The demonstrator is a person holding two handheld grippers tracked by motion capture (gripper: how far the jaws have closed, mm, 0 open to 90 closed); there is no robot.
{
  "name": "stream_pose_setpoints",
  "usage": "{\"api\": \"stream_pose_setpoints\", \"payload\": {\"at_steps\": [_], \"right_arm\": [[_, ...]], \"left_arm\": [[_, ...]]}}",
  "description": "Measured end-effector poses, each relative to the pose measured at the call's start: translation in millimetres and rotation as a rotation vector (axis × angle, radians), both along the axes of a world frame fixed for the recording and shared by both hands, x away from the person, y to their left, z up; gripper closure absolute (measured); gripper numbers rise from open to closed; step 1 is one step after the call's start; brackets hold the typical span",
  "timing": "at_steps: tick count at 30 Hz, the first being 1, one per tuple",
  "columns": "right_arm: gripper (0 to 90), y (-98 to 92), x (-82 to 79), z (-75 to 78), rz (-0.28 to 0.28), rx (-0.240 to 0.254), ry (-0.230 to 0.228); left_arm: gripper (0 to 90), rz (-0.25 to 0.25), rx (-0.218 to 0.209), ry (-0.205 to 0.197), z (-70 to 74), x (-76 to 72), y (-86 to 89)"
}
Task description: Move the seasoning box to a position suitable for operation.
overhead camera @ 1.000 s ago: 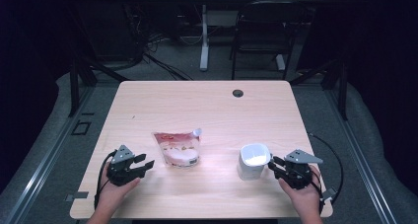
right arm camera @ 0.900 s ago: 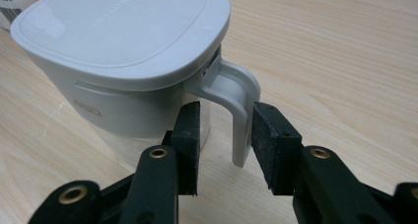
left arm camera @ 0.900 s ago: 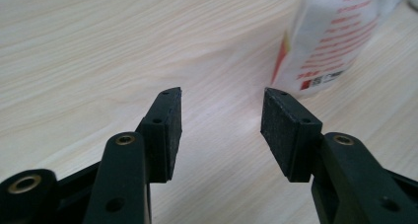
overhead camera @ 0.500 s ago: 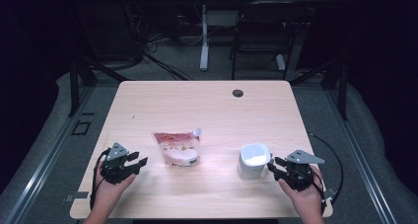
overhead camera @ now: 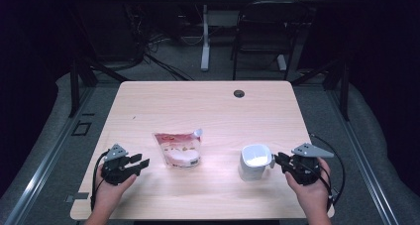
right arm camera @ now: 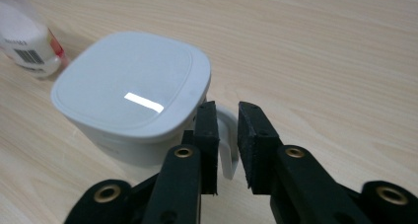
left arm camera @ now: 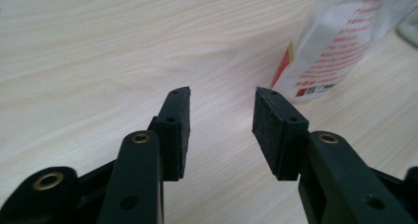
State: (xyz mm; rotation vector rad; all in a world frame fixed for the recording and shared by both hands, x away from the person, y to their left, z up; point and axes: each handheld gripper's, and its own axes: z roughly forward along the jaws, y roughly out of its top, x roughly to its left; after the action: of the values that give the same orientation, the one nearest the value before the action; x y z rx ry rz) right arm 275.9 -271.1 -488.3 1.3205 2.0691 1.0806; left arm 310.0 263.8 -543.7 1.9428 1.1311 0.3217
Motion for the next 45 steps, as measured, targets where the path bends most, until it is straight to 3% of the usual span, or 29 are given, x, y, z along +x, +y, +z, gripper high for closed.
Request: {"api": "stream_pose_setpoints", "payload": {"at_steps": [4,5,11,15,22,26,37,40,45], "right_arm": [[85.8,-0.4,7.3,12.9,0.008,-0.002,0.015],[88.1,-0.7,12.4,18.0,0.014,0.009,0.033],[90.0,3.2,23.5,30.7,0.012,0.011,0.038],[90.0,8.1,23.5,37.0,0.039,0.007,0.033],[87.7,14.6,23.9,26.5,0.075,-0.013,0.051],[87.0,17.4,23.7,25.2,0.076,-0.018,0.058],[90.0,22.2,20.6,27.7,0.082,-0.015,0.011],[90.0,25.2,21.0,25.8,0.086,-0.069,0.026],[90.0,27.2,21.9,23.4,0.088,-0.074,0.043]], "left_arm": [[60.1,0.0,-0.03,0.007,-3.3,2.2,3.6],[60.2,-0.004,-0.023,0.012,-3.2,2.7,4.7],[58.7,0.029,0.012,-0.006,-3.9,3.2,6.4],[57.7,0.056,0.021,-0.038,-3.9,1.8,6.5],[58.0,0.062,0.044,-0.042,-4.2,1.3,5.6],[59.7,0.04,0.051,-0.021,-6.5,1.7,3.1],[61.0,0.004,0.074,-0.021,-8.6,1.3,-1.9],[60.2,0.007,0.088,-0.024,-9.0,1.4,-3.2],[58.2,0.006,0.107,-0.034,-9.0,1.0,-4.9]]}}
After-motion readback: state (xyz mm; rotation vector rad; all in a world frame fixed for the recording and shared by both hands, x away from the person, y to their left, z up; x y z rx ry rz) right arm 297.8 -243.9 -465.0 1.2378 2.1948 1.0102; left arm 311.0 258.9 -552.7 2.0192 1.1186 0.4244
